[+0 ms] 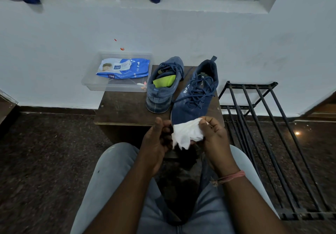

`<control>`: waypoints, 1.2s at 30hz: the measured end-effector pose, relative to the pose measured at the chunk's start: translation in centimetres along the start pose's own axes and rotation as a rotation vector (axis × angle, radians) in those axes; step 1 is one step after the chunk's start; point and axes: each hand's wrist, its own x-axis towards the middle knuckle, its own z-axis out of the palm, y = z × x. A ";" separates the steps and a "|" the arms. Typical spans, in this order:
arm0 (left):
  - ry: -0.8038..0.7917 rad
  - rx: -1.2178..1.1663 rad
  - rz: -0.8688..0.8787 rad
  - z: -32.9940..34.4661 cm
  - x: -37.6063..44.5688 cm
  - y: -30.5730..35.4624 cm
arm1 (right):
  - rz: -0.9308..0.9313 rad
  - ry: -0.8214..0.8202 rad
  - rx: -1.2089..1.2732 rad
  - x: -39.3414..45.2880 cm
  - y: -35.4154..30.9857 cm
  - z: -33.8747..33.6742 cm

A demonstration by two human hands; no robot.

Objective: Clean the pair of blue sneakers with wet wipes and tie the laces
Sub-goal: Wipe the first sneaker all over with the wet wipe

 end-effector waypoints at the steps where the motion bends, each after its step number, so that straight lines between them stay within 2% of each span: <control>1: -0.022 0.018 0.001 0.1 -0.1 -0.1 | -0.048 0.036 -0.102 -0.2 0.0 0.1; 4: -0.123 0.079 -0.032 0.3 -0.5 -0.2 | -0.146 0.097 -0.265 -0.7 -0.1 0.4; 8: -0.223 -0.001 -0.118 -0.1 -0.2 -0.2 | -0.216 0.125 -0.272 -1.3 -0.5 0.9; 11: -0.223 0.099 -0.156 0.0 -0.6 0.3 | -0.273 0.149 -0.301 -1.1 -0.7 1.0; 15: -0.094 0.203 -0.157 0.0 -0.6 0.0 | -0.157 0.067 -0.167 -0.7 -0.4 0.6; 17: -0.024 0.163 -0.140 -0.6 -0.2 0.3 | -0.130 0.031 -0.141 -0.4 -0.6 0.2; 24: -0.025 -0.049 -0.132 -0.8 -0.1 1.1 | -0.031 -0.233 -0.080 -0.1 -0.5 -0.5; 33: -0.228 -0.092 -0.133 -0.7 -0.4 0.4 | -0.022 -0.183 0.032 0.4 0.3 -0.4; 36: -0.193 -0.162 -0.114 -1.0 0.1 0.5 | -0.009 -0.134 0.101 0.5 0.3 -0.6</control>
